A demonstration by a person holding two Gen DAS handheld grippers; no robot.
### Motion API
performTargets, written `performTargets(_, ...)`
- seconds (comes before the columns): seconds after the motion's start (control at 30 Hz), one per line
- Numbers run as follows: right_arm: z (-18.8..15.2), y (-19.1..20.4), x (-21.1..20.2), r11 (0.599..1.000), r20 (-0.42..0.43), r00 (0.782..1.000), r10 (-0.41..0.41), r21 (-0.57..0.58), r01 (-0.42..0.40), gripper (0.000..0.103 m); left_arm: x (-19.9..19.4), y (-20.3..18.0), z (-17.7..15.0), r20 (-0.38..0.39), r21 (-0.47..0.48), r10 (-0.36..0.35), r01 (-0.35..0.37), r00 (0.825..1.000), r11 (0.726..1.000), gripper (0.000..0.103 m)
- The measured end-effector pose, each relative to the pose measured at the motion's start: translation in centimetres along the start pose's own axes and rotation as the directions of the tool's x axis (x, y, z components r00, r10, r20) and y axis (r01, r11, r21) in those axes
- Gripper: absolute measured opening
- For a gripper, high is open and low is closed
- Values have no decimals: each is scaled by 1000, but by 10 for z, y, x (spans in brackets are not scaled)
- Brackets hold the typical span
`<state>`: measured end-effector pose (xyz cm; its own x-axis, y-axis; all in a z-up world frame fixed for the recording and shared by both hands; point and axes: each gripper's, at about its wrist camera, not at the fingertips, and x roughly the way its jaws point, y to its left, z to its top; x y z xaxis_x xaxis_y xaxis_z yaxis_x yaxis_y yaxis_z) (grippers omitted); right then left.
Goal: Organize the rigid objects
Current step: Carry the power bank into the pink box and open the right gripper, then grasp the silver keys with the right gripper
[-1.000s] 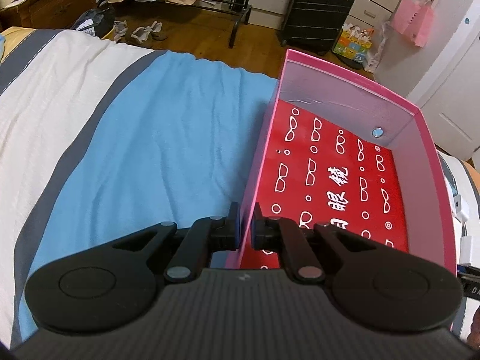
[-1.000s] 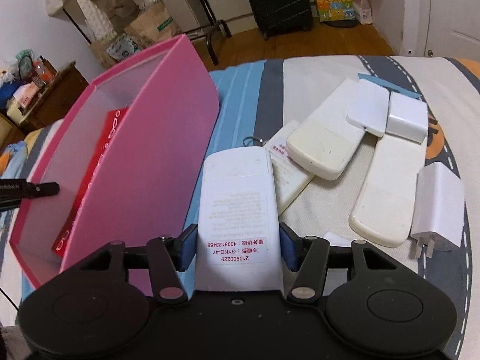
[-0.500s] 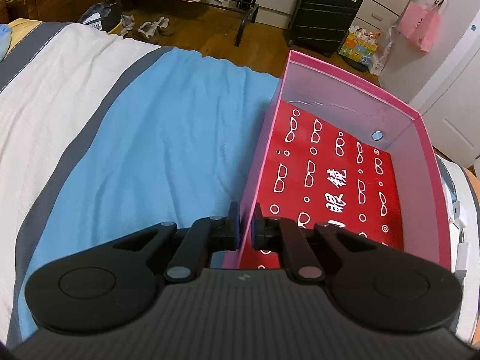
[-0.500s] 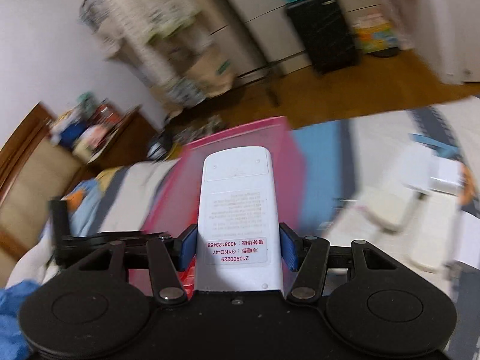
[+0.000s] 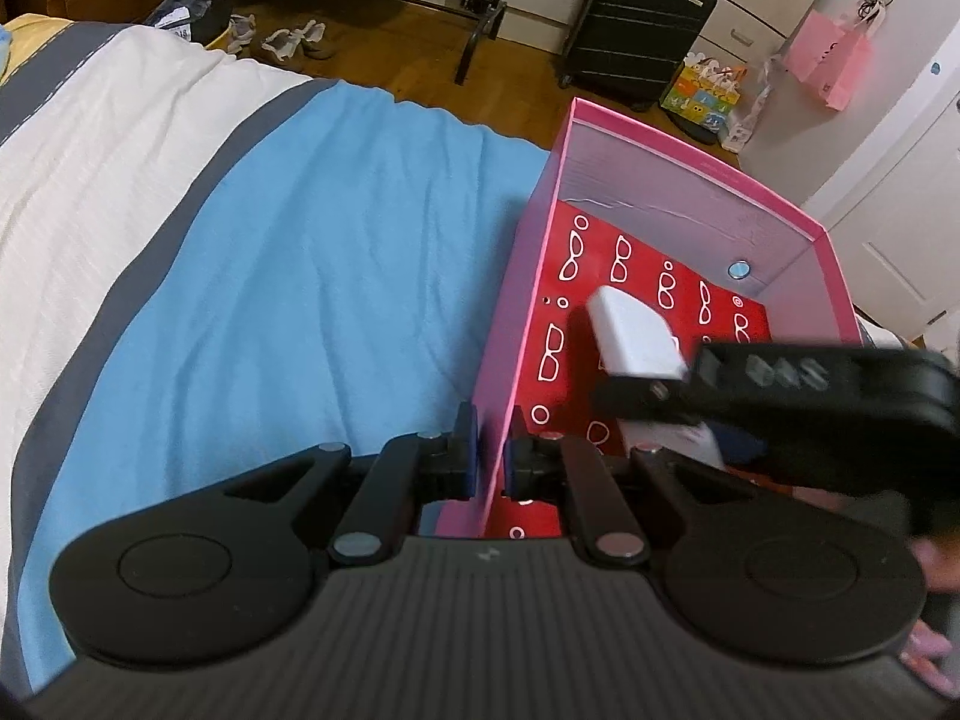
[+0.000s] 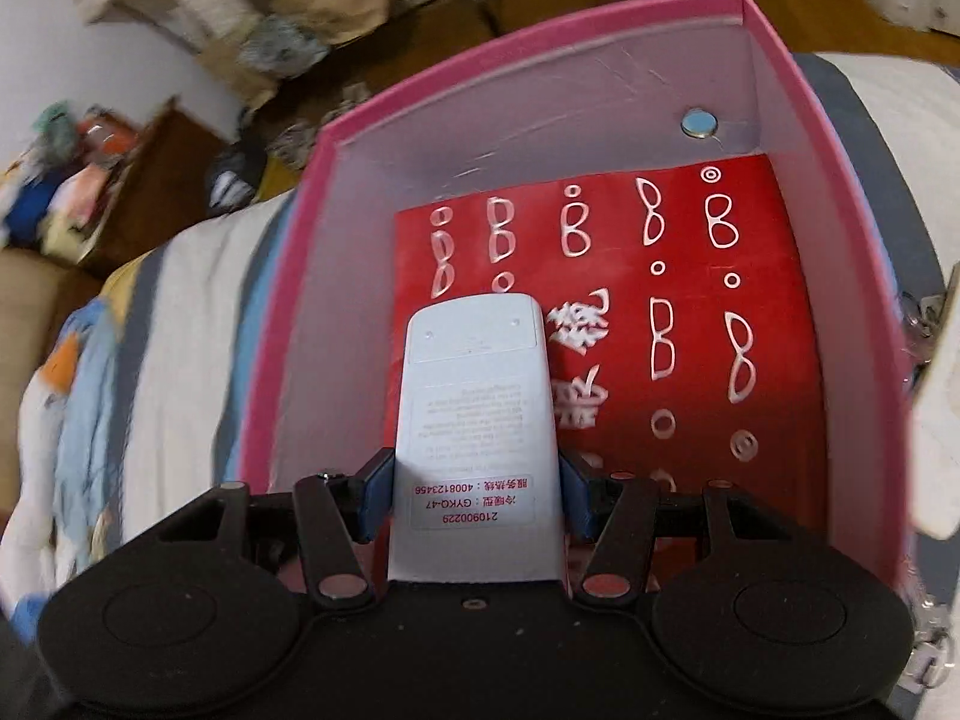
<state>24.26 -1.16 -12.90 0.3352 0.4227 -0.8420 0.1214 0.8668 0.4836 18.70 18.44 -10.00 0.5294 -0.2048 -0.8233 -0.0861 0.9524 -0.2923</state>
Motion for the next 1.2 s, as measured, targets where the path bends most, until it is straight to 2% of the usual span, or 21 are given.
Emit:
performTargets(0.1,3,-9,10,995,-29,999,37,91,-35,62,1,1,1,-3,0,-6,6,1000,1000,8)
performTargets(0.17,1,-9,8,993,-46,997,58,106,-53,63,1,1,1,-4,3,-5,5,1000,1000,8)
performTargets(0.33,-3,-4,-38,997,-14,997,77,-28,-77,63,0,0,2,-4,6,-3,3,1000,1000,8)
performTargets(0.47,-14,-3,-88,984,33,995,91,-156,-85,63,-4,-3,1,3,51,5,-5,1000,999,8)
performTargets(0.6,-27,-19,-134,968,89,994,68,-248,-44,63,-8,-8,-1,9,113,8,-9,1000,994,8)
performTargets(0.77,-46,-51,-167,960,168,985,-40,-268,85,63,-8,-16,-3,13,172,23,-25,1000,985,8)
performTargets(0.9,-60,-80,-173,949,175,981,-79,-288,127,63,-10,-18,-6,19,226,10,-14,1000,974,13)
performTargets(0.97,-65,-94,-171,949,168,983,-72,-293,119,63,-9,-19,-9,19,267,7,-11,1000,964,14)
performTargets(1.07,-74,-109,-164,939,169,985,-46,-330,101,63,-9,-18,-9,8,266,6,-8,1000,964,14)
performTargets(1.2,-87,-121,-149,895,172,983,-59,-427,129,63,-7,-21,-11,-3,271,24,-22,1000,962,14)
